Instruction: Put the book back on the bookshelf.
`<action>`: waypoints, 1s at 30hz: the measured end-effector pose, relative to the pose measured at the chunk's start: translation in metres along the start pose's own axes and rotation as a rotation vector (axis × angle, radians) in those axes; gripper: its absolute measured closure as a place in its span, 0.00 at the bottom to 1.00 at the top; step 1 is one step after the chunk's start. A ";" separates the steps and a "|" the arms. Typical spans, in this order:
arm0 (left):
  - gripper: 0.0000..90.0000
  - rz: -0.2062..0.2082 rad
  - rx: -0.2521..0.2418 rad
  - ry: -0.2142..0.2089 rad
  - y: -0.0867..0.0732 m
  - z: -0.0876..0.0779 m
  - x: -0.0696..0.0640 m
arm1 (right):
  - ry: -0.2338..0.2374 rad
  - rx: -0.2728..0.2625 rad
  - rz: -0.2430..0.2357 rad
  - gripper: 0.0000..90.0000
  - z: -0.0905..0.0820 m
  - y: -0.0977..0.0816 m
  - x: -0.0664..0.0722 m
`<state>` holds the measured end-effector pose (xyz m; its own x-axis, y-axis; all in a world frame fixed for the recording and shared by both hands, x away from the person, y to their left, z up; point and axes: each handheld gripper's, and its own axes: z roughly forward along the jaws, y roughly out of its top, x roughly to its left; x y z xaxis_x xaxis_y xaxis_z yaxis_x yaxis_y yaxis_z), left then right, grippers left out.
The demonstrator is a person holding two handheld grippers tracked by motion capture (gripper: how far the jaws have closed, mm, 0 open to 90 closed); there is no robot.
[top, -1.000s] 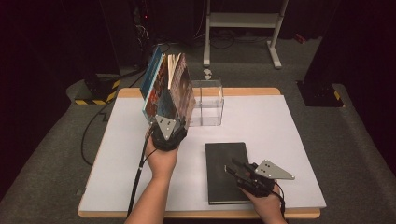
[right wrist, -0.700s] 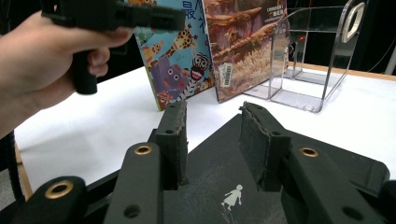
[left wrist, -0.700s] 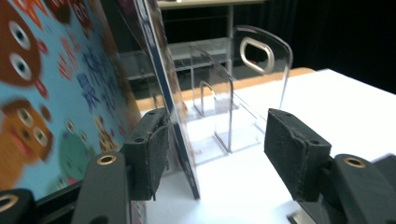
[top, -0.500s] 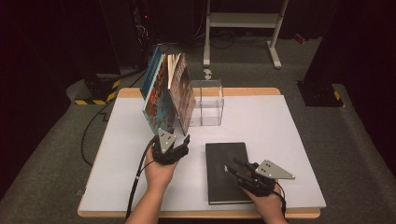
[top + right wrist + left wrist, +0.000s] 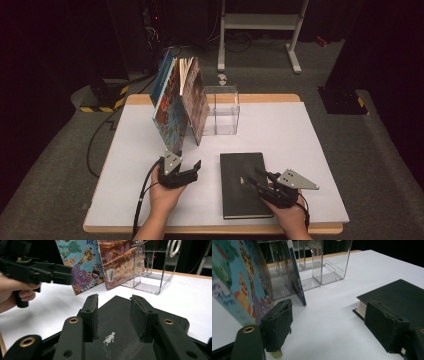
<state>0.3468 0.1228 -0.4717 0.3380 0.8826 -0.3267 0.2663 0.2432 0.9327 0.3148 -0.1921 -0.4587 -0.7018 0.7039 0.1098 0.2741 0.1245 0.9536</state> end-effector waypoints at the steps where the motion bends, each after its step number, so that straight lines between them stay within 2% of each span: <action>1: 0.26 0.013 0.003 -0.013 -0.002 -0.003 0.000 | -0.005 0.003 -0.001 0.64 0.000 0.000 -0.001; 2: 0.27 0.022 0.007 -0.020 -0.003 -0.005 0.001 | -0.008 0.005 0.000 0.63 0.000 0.000 -0.002; 4: 0.27 0.016 0.020 -0.033 -0.006 -0.010 0.002 | -0.014 0.011 0.000 0.62 -0.001 0.000 -0.003; 9: 0.22 0.015 0.061 -0.048 -0.014 -0.019 0.000 | -0.027 0.043 -0.003 0.59 0.000 -0.002 -0.008; 11: 0.22 0.033 0.064 -0.053 -0.017 -0.023 0.000 | -0.043 0.070 -0.017 0.58 0.002 -0.003 -0.011; 15: 0.20 0.008 0.073 -0.074 -0.022 -0.025 0.000 | -0.049 0.108 0.001 0.54 0.004 -0.002 -0.018; 18: 0.18 0.035 0.101 -0.082 -0.025 -0.026 0.001 | -0.044 0.176 -0.020 0.50 0.003 -0.004 -0.020; 20: 0.18 0.019 0.103 -0.088 -0.027 -0.026 0.002 | -0.051 0.205 -0.025 0.45 0.000 -0.008 -0.020; 22: 0.17 0.012 0.093 -0.089 -0.028 -0.028 0.002 | -0.050 0.207 -0.012 0.41 -0.007 -0.011 -0.020; 26: 0.17 0.011 0.085 -0.083 -0.026 -0.031 0.002 | -0.044 0.212 0.001 0.37 -0.019 -0.018 -0.017; 30: 0.17 0.017 0.080 -0.073 -0.026 -0.034 0.002 | -0.041 0.227 0.029 0.27 -0.031 -0.024 -0.016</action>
<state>0.3100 0.1317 -0.4916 0.4067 0.8541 -0.3242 0.3303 0.1934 0.9238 0.2987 -0.2277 -0.4749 -0.6656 0.7366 0.1200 0.4375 0.2547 0.8624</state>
